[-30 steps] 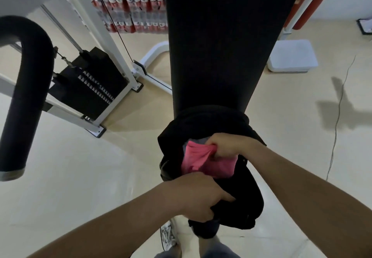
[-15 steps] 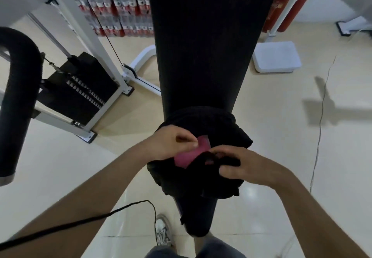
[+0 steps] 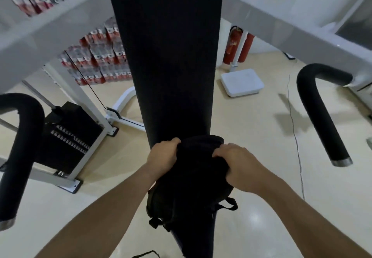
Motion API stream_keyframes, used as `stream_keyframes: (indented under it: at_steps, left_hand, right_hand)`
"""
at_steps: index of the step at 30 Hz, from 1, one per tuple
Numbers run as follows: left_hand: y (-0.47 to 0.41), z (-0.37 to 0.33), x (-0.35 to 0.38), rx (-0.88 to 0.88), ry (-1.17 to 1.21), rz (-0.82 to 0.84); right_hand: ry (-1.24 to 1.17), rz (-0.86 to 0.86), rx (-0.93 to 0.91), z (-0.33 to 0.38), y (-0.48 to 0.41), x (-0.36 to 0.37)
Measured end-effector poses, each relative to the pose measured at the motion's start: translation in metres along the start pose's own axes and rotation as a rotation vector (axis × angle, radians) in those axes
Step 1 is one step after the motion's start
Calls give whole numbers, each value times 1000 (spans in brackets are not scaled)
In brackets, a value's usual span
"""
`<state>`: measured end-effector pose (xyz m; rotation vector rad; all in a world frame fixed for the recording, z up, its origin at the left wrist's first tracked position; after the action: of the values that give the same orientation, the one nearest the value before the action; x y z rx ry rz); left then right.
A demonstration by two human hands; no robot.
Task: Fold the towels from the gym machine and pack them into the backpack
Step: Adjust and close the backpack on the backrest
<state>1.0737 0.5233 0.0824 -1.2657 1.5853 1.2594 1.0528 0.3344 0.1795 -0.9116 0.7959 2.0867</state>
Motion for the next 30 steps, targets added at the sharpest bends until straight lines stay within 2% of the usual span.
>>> stream_keyframes:
  at_steps: [6, 8, 12, 14, 17, 19, 22, 24, 25, 28, 30]
  left_hand:
    - [21, -16, -103, 11, 321, -242]
    - [29, -25, -129, 50, 361, -280]
    - [45, -62, -167, 129, 286, -365]
    - [52, -75, -191, 150, 325, -424]
    - [63, -87, -221, 183, 434, -410]
    - [77, -83, -240, 210, 571, -379]
    - [105, -67, -252, 195, 442, -281]
    - [116, -71, -255, 145, 527, -232]
    - [114, -75, -258, 111, 591, -275]
    - [102, -78, -278, 8, 554, -498]
    - [93, -75, -278, 10, 654, -527]
  right_hand:
    - [-338, -428, -29, 22, -7, -90]
    - [-302, -412, -58, 26, -18, -103]
    - [-222, -137, -135, 41, -36, -94]
    - [-92, -207, -142, 52, -40, -98]
    - [25, -394, -201, 79, -41, -127]
    - [-2, -413, -284, 102, -44, -148]
    - [13, -414, -384, 140, -49, -174]
    - [52, -411, -452, 166, -54, -189]
    - [66, -414, -465, 177, -60, -195]
    - [35, -468, -401, 196, -80, -204]
    - [-50, -508, -333, 191, -87, -208]
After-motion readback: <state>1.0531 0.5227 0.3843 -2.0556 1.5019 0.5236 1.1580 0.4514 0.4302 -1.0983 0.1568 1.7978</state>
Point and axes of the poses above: each hand's wrist, its own y-axis away from the middle knuckle, its own x-axis out of the palm, z = x × y, the point moved 5 cm from there along -y, towards the middle knuckle, and after that the axes turned 7 degrees about -y, right-handed, at the moved point
